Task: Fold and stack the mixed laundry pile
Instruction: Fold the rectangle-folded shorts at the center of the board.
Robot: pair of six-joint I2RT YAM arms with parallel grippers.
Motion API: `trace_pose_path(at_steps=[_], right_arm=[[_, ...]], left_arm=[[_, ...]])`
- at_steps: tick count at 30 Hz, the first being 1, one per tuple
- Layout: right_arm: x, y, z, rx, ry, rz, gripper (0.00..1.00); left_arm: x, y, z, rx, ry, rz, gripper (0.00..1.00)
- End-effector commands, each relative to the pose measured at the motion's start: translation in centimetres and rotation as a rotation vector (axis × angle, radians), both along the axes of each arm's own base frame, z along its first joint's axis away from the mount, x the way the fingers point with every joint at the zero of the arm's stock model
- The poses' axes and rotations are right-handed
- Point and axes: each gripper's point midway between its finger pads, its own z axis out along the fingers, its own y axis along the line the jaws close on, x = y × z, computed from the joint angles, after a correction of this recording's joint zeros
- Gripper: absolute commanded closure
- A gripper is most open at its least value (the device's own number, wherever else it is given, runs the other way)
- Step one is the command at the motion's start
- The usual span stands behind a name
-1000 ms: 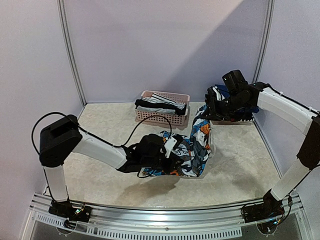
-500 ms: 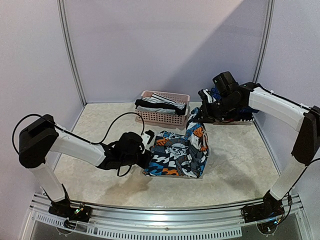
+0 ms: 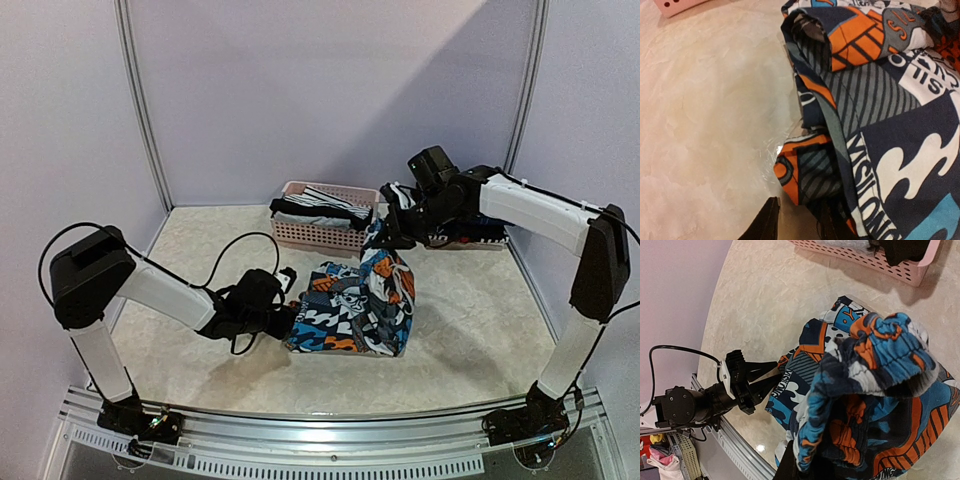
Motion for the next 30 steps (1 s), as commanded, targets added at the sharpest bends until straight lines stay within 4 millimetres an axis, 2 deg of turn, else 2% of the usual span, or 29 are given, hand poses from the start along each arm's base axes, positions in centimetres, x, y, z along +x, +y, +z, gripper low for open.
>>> trace_pose_path(at_steps=[1,8,16,24,30], right_arm=[[0.4,1.7,0.6,0.031,-0.021,0.03,1.0],[0.5,3.5,-0.3,0.047,-0.003,0.041,1.0],[0.6,6.6,-1.9,0.077,0.036,0.074,1.0],[0.7,9.4,-3.6,0.109,0.078,0.108,1.0],[-0.1,11.4,-4.6,0.118,0.105,0.146,1.0]], left_arm=[[0.1,0.3,-1.3,-0.002,0.031,0.008,0.71],[-0.1,-0.8,-2.3,-0.026,0.059,-0.027,0.72],[-0.2,-1.6,-2.9,-0.052,0.077,-0.049,0.72],[-0.4,-1.8,-3.5,-0.055,0.091,-0.06,0.72],[-0.4,-1.7,-3.8,-0.053,0.094,-0.057,0.72]])
